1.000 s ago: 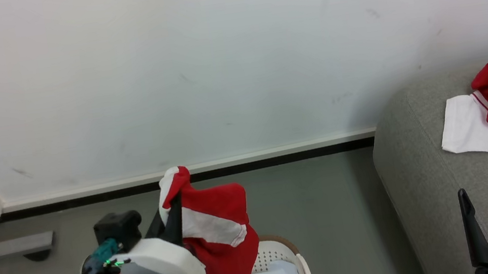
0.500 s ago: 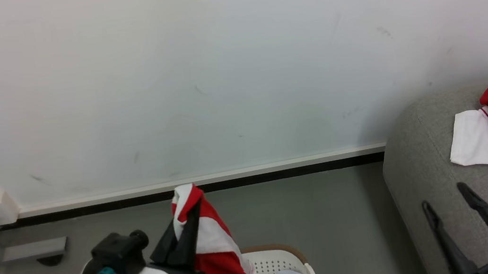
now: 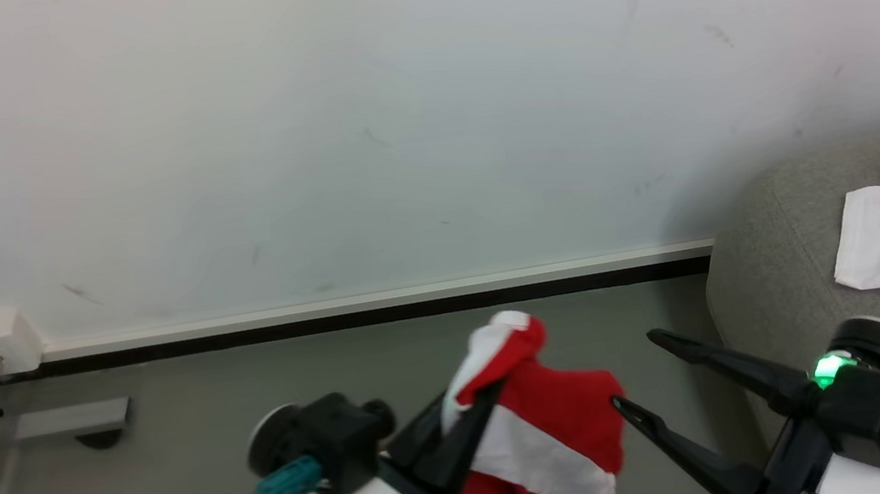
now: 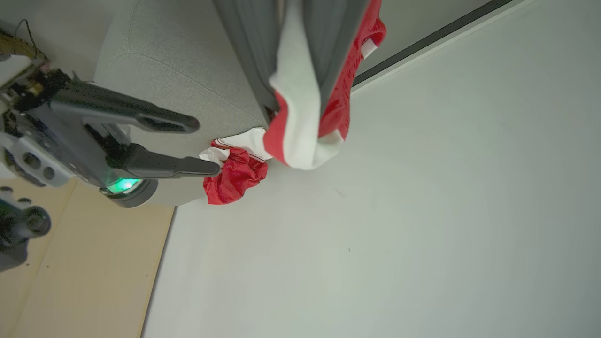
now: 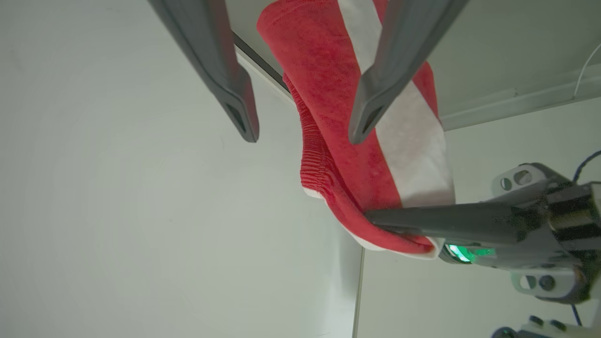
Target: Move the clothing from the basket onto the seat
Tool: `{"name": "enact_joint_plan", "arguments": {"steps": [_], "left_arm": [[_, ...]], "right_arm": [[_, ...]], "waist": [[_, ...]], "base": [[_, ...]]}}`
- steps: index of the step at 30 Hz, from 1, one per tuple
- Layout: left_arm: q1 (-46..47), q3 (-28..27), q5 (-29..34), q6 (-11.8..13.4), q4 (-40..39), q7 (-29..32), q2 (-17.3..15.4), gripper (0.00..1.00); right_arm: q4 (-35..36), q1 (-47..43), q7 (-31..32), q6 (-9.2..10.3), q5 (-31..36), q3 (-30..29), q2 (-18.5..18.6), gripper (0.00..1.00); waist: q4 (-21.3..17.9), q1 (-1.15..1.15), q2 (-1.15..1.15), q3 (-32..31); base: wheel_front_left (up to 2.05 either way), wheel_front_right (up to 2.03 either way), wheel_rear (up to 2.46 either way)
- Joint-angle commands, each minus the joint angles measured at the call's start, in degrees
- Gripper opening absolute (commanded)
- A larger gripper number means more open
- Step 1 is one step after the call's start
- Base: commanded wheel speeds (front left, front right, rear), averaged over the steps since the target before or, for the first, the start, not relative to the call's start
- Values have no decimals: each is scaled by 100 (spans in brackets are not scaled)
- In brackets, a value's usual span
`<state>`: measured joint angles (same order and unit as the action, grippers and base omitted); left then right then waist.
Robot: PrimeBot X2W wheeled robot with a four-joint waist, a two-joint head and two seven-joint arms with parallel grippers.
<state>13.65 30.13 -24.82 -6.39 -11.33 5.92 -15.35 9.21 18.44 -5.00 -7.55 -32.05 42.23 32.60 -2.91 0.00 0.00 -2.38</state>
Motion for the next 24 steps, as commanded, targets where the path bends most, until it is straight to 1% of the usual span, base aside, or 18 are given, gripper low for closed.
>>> {"name": "enact_joint_plan", "arguments": {"steps": [1,6,8,13,14,15,16,17,21,22,23,24], "left_arm": [[164,195,-36,-52,-36,22,-16,0],[536,777,-197,-104,-166,3,22,0],[659,994,-330,-101,-228,-58,80,0],[932,1401,-514,-103,-281,-184,94,0],[972,1457,-565,-104,-275,-203,87,0],[991,1473,-615,-104,-251,-234,86,0],[1017,1495,-638,-104,-211,-250,70,0],[1028,1514,-641,-104,-172,-263,50,0],[971,1483,-603,-71,17,-392,-15,0],[954,1475,-550,-54,72,-423,-46,24],[942,1476,-496,-33,118,-474,-67,51],[916,1462,-476,-11,167,-520,-69,100]], "right_arm": [[19,278,94,13,-175,209,128,100],[-131,828,248,13,-496,880,290,100],[-205,933,274,13,-689,1133,251,100],[-338,1108,371,14,-1359,1681,173,100],[-339,1161,352,13,-1429,1783,177,76],[-361,1205,278,14,-1551,1817,168,16],[-396,1225,253,13,-1648,1878,175,0],[-412,1256,213,13,-1697,1934,190,0],[-507,1294,-62,14,-2005,1853,259,0],[-526,1278,-121,13,-2089,1813,288,0],[-542,1270,-159,13,-2142,1775,328,0],[-559,1278,-191,14,-2170,1739,373,0]], "waist": [[30,0,0,15],[88,0,0,21],[110,0,0,20],[148,0,0,4],[148,0,0,1],[146,0,0,0],[142,0,0,-3],[137,0,0,-5],[68,0,0,11],[40,0,0,21],[2,0,0,37],[-39,0,0,55]], "base": [[0,0,0],[0,0,0],[0,0,0],[0,0,0],[0,0,0],[0,0,0],[0,0,0],[0,0,0],[0,0,0],[0,0,0],[0,0,0],[0,0,0]]}}
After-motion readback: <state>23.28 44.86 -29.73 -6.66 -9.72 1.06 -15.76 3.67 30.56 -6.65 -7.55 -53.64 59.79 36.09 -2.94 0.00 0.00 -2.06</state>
